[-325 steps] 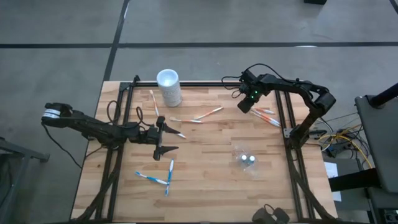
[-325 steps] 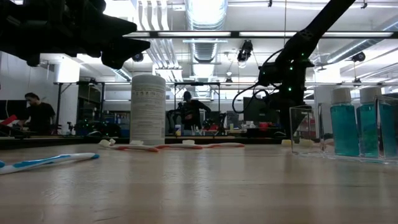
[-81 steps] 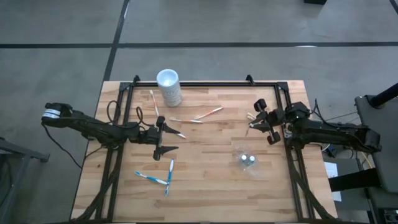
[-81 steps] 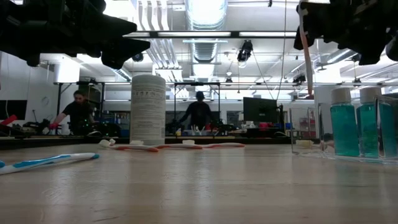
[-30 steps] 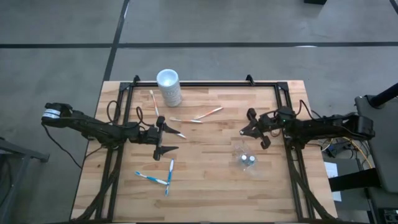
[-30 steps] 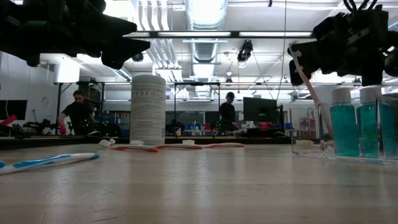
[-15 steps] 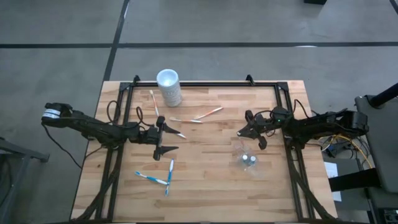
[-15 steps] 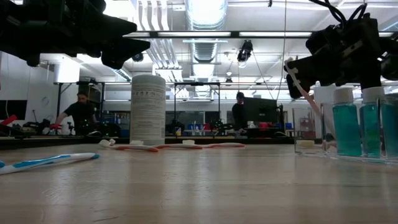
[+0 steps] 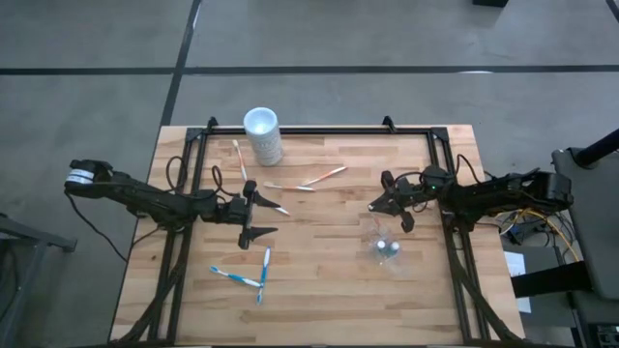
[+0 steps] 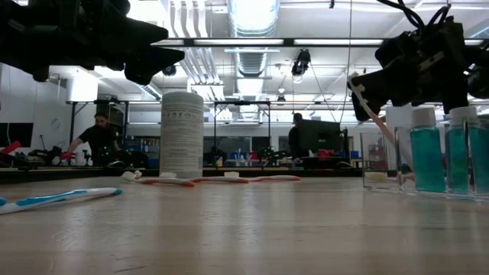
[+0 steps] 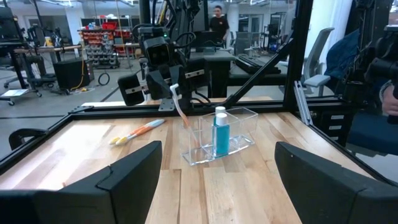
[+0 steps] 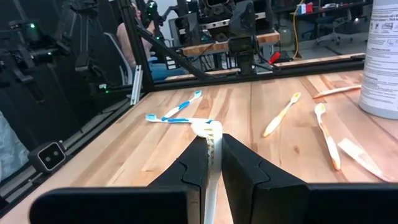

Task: Pick & Place toothbrushing station
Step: Put the orange toothbrush into the top section of the transparent organizer

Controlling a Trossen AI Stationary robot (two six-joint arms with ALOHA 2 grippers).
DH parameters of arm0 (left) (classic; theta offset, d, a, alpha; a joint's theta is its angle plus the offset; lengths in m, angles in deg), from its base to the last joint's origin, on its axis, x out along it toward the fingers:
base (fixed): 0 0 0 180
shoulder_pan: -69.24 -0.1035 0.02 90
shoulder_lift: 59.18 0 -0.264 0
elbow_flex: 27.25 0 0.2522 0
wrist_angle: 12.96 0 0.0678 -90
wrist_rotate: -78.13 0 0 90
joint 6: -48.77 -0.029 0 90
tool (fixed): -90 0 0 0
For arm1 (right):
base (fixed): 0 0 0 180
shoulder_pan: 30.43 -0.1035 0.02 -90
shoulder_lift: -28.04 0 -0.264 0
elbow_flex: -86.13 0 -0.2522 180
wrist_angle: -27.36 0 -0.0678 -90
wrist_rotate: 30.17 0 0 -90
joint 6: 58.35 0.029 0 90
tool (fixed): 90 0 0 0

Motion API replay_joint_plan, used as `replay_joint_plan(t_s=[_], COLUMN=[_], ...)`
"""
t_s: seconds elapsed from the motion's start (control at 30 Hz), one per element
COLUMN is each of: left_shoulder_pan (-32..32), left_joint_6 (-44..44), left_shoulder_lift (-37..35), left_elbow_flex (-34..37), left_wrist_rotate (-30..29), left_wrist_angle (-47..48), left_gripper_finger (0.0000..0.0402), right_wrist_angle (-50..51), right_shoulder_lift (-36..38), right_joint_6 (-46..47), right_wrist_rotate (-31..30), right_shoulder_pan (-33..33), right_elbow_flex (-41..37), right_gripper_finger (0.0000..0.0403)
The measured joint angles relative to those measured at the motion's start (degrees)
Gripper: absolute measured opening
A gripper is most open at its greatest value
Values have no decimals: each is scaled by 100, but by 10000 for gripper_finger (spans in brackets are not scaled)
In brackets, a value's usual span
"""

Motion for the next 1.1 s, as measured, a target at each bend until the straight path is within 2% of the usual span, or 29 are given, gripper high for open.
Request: replay_joint_plan(t_s=[0.17,0.6,1.1], left_shoulder_pan=[1,0,-1], left_joint_6=[0,2,0], left_shoulder_lift=[1,1,1], left_elbow_flex=[2,1,0], left_wrist_rotate=[0,-2,0], left_wrist_angle=[-1,0,1], left_gripper_finger=[319,319,319], right_wrist_angle=[-67,-102,-257], right_shoulder_lift=[-1,-1,-1], right_joint_6=[22,22,21], right_wrist_rotate=[-1,1,-241], right_shoulder_pan=[1,1,1], right_elbow_flex=[2,4,7], right_gripper_finger=[34,82,77])
